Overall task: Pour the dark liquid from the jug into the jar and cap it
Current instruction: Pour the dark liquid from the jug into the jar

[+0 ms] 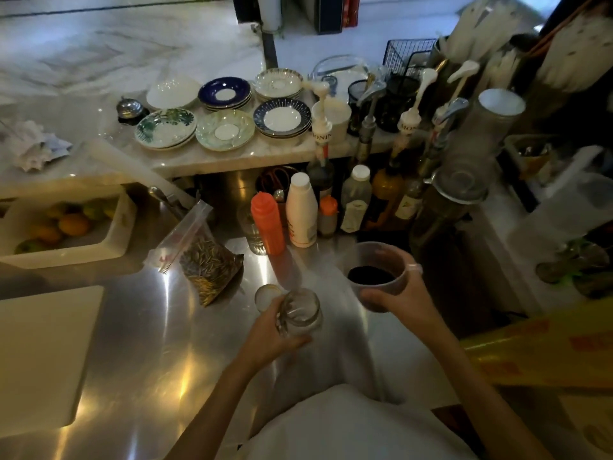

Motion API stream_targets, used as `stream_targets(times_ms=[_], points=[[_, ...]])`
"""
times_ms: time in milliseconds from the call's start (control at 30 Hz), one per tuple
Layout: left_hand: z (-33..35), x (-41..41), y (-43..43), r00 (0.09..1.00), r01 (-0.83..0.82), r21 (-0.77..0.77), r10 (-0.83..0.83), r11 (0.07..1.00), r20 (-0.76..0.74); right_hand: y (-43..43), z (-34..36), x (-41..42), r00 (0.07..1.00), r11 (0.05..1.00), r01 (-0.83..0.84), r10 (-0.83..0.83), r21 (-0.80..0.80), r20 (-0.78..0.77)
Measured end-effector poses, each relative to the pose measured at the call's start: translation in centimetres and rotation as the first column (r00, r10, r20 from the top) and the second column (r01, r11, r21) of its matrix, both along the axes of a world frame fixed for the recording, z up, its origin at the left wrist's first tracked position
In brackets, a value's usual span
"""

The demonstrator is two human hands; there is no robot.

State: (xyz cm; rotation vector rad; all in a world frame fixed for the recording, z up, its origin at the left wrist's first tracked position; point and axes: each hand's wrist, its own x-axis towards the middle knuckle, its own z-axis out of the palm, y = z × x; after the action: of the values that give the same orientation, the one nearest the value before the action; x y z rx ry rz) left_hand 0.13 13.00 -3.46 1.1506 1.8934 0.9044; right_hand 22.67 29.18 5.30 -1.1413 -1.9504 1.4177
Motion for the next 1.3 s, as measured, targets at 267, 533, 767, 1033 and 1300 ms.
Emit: stream_targets(times_ms=[267, 533, 767, 1033, 1300], points=[[9.0, -1.0, 5.3, 0.995, -0.050, 0.192, 0.065, 0.980, -0.072, 5.9, 6.0, -1.0, 0.996, 0.986, -0.080, 0.083, 0.145, -0.018], [17.5, -2.3, 9.2, 0.955, -0.055, 0.368, 0.157, 0.928, -0.253, 10.2, 17.7, -6.5, 0.950, 0.839, -0.306, 0.300, 0.451, 0.087], [23.7, -4.2, 12.0, 0.885, -0.096, 0.437, 0.278, 0.894, -0.374, 14.0, 25.8, -11.1, 0.876, 0.622, -0.482, 0.343, 0.617, 0.338], [29.5, -5.2, 14.8, 0.825, -0.092, 0.501, 0.347, 0.861, -0.445, 15.2, 33.7, -12.8, 0.817, 0.402, -0.576, 0.294, 0.712, 0.496], [31.7, -4.9, 16.3, 0.810, -0.080, 0.459, 0.326, 0.885, -0.488, 15.6, 36.3, -13.4, 0.795, 0.298, -0.606, 0.245, 0.737, 0.555]])
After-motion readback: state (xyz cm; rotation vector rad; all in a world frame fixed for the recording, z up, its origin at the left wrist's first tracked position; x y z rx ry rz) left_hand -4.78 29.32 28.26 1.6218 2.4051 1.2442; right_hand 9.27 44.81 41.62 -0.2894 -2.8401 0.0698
